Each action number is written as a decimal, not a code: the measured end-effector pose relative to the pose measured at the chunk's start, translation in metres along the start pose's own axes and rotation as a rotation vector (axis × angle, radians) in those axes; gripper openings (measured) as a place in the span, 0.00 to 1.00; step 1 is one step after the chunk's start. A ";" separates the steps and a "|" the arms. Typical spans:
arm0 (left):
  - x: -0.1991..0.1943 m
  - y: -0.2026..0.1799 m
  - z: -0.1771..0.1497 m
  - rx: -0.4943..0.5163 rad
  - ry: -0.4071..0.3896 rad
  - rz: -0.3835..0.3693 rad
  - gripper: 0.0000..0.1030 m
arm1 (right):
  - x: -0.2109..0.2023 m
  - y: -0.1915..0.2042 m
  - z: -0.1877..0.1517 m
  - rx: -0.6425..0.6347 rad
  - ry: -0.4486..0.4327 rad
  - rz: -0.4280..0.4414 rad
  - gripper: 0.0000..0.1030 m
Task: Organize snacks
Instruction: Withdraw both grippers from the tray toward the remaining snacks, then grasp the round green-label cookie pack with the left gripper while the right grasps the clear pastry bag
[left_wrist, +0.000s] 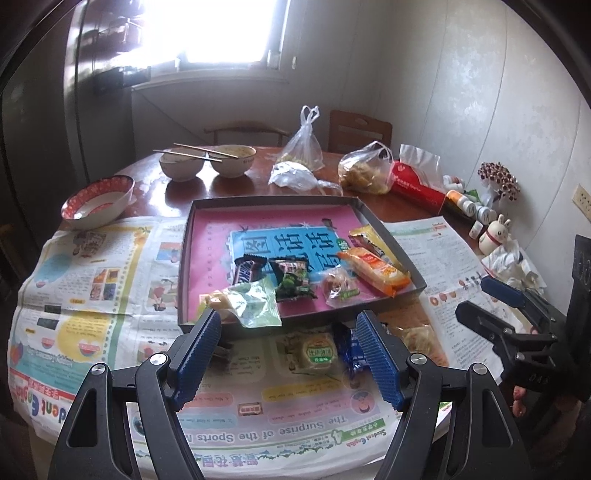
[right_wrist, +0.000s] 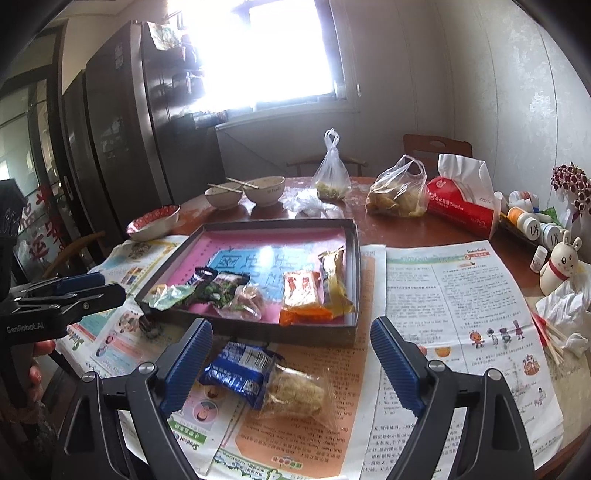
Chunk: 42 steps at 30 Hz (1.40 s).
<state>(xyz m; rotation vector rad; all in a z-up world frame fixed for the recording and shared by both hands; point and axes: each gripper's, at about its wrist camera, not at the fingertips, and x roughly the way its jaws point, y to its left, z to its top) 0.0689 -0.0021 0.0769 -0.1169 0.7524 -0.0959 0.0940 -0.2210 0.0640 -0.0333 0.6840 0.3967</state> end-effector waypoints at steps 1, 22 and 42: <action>0.001 -0.001 -0.001 0.005 0.005 -0.002 0.75 | 0.001 0.001 -0.001 -0.002 0.003 -0.002 0.85; 0.040 -0.009 -0.015 0.023 0.111 -0.011 0.75 | 0.022 -0.007 -0.027 0.045 0.092 -0.032 0.85; 0.070 -0.014 -0.027 0.043 0.185 0.000 0.75 | 0.043 0.001 -0.043 0.008 0.152 -0.056 0.85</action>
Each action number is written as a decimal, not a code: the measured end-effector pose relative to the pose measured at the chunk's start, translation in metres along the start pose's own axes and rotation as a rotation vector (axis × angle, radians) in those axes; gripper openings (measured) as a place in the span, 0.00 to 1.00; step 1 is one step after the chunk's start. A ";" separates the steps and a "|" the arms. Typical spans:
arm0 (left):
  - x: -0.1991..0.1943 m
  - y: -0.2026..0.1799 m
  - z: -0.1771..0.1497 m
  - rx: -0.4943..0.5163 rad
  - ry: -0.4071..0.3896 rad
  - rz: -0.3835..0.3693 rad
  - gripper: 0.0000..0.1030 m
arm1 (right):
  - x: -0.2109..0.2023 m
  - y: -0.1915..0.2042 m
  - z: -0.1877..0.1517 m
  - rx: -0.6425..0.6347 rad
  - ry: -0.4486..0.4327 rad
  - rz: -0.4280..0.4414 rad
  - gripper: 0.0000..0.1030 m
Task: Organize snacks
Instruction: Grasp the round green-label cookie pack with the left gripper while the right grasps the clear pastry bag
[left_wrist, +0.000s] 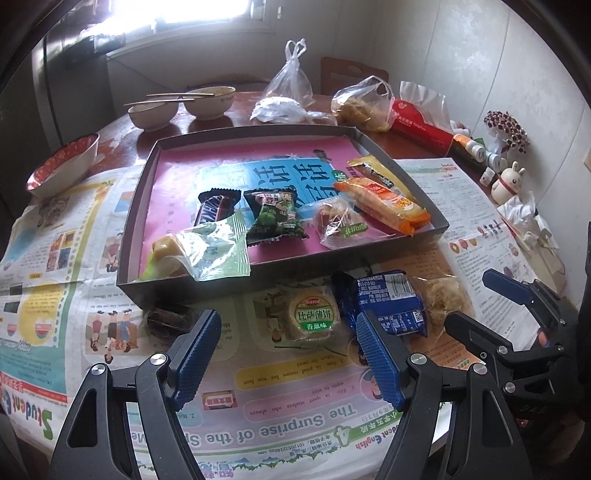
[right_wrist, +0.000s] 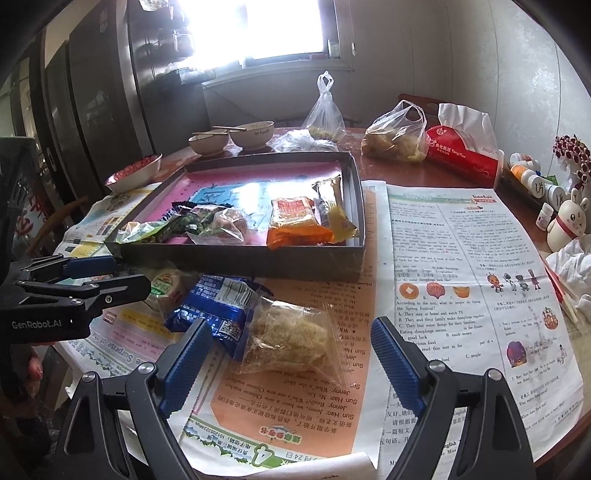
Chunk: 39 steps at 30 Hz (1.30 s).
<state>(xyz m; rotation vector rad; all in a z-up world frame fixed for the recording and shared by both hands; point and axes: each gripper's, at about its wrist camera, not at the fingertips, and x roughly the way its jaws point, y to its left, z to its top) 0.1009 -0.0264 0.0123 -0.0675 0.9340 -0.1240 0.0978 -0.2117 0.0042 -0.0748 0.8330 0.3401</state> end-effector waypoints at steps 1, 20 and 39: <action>0.001 0.000 0.000 0.000 0.002 0.000 0.75 | 0.001 0.000 -0.001 0.001 0.004 -0.001 0.85; 0.024 -0.003 0.000 -0.001 0.036 0.006 0.75 | 0.025 -0.005 -0.007 -0.015 0.046 -0.082 0.85; 0.041 0.000 0.002 -0.018 0.063 0.018 0.75 | 0.037 -0.006 -0.004 -0.025 0.024 -0.113 0.76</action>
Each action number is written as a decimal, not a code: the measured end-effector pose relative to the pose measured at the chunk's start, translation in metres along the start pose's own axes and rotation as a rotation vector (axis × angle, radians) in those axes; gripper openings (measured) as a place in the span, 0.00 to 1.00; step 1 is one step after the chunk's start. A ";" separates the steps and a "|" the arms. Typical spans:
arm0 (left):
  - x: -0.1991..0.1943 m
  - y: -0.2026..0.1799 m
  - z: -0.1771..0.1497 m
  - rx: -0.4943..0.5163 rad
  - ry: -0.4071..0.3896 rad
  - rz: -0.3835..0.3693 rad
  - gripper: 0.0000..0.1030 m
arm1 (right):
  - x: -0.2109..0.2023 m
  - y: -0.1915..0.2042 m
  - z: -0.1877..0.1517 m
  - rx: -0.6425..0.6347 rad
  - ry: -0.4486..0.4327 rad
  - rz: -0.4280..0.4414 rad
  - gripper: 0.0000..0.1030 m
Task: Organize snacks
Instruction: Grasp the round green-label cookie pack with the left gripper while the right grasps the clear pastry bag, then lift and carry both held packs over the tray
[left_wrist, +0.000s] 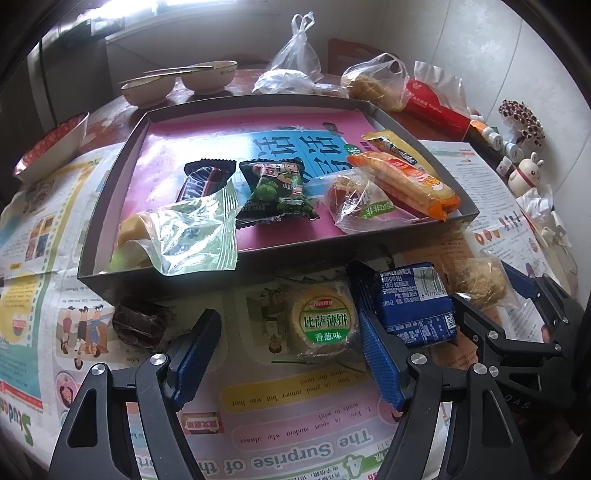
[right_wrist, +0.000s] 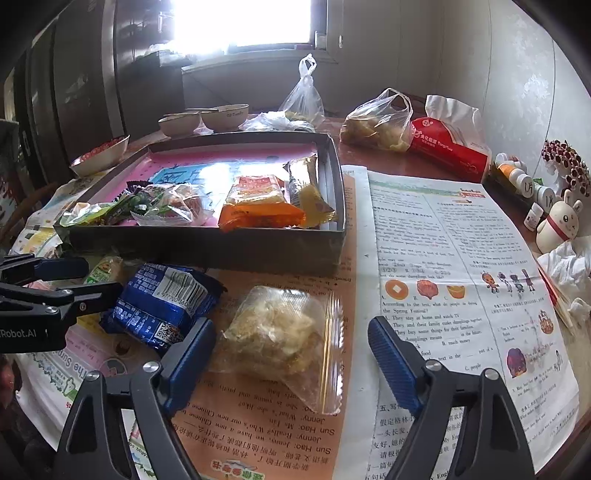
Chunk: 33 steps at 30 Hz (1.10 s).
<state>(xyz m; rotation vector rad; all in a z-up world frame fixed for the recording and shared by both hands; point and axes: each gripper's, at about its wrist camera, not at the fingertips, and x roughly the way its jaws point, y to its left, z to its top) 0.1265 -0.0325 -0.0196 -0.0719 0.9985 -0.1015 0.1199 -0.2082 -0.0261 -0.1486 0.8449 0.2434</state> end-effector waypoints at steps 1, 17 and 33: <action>0.000 0.000 0.000 -0.001 -0.001 0.001 0.75 | 0.000 0.001 0.000 -0.002 -0.001 0.006 0.73; 0.001 -0.003 0.001 -0.004 -0.029 -0.032 0.35 | -0.007 -0.007 0.002 0.026 -0.048 0.060 0.52; -0.033 0.010 0.001 -0.028 -0.080 -0.083 0.34 | -0.027 -0.008 0.005 0.038 -0.060 0.095 0.50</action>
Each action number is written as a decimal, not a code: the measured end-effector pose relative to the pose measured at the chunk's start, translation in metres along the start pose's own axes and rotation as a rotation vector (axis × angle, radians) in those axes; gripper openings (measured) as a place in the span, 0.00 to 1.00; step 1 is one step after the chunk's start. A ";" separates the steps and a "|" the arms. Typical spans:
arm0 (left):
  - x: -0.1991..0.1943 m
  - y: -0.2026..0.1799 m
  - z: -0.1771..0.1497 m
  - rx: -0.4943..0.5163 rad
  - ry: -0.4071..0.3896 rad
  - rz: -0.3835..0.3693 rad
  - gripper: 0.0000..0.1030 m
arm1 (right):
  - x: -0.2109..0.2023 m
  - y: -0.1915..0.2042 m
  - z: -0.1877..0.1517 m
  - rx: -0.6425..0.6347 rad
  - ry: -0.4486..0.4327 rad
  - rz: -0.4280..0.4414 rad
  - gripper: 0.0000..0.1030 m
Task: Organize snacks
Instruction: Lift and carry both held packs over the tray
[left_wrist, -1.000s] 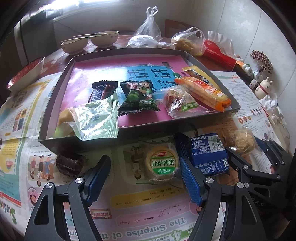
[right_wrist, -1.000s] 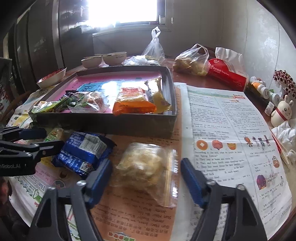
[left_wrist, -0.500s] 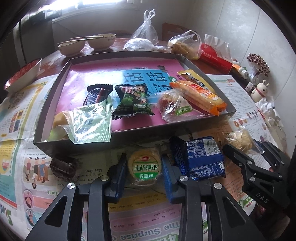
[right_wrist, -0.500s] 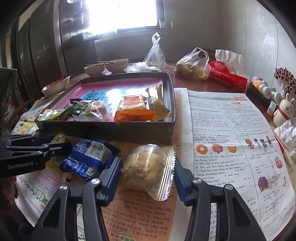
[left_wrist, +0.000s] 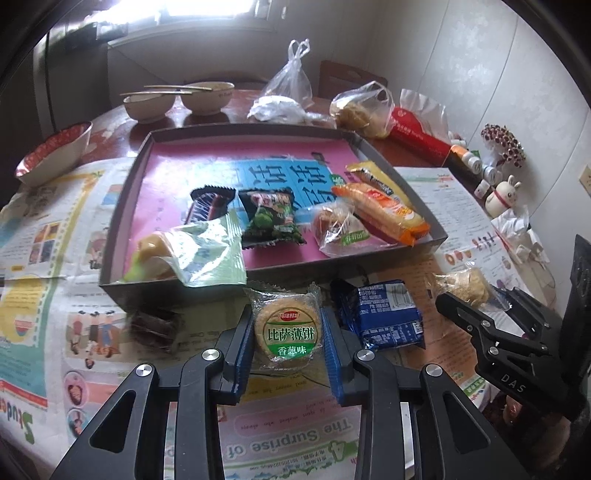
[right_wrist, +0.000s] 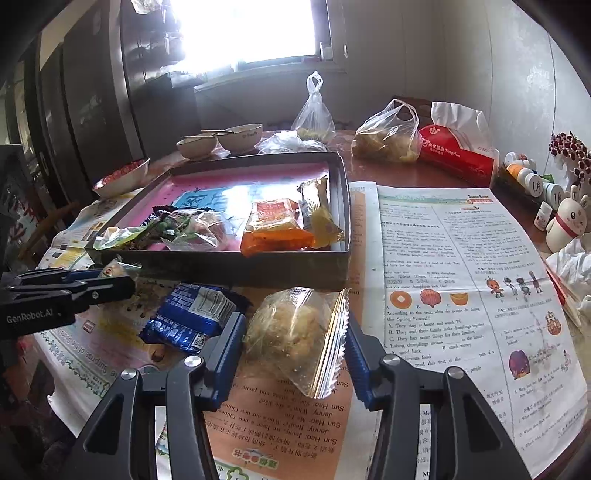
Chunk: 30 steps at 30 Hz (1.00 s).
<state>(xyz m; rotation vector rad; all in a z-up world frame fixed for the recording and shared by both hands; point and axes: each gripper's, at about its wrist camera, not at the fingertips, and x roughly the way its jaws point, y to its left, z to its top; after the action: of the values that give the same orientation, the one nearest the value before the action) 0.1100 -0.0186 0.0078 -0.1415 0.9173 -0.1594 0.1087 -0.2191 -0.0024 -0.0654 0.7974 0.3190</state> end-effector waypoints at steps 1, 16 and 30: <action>-0.003 0.001 0.000 -0.002 -0.006 0.000 0.34 | -0.001 0.000 0.000 0.003 -0.002 0.001 0.50; -0.050 0.034 0.012 -0.076 -0.116 0.029 0.34 | -0.025 -0.001 0.015 0.015 -0.065 0.016 0.49; -0.072 0.061 0.018 -0.133 -0.185 0.075 0.34 | -0.035 0.005 0.031 0.013 -0.103 0.047 0.49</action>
<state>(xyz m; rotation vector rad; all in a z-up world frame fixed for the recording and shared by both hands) 0.0857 0.0562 0.0628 -0.2405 0.7475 -0.0152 0.1058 -0.2174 0.0450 -0.0177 0.6998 0.3583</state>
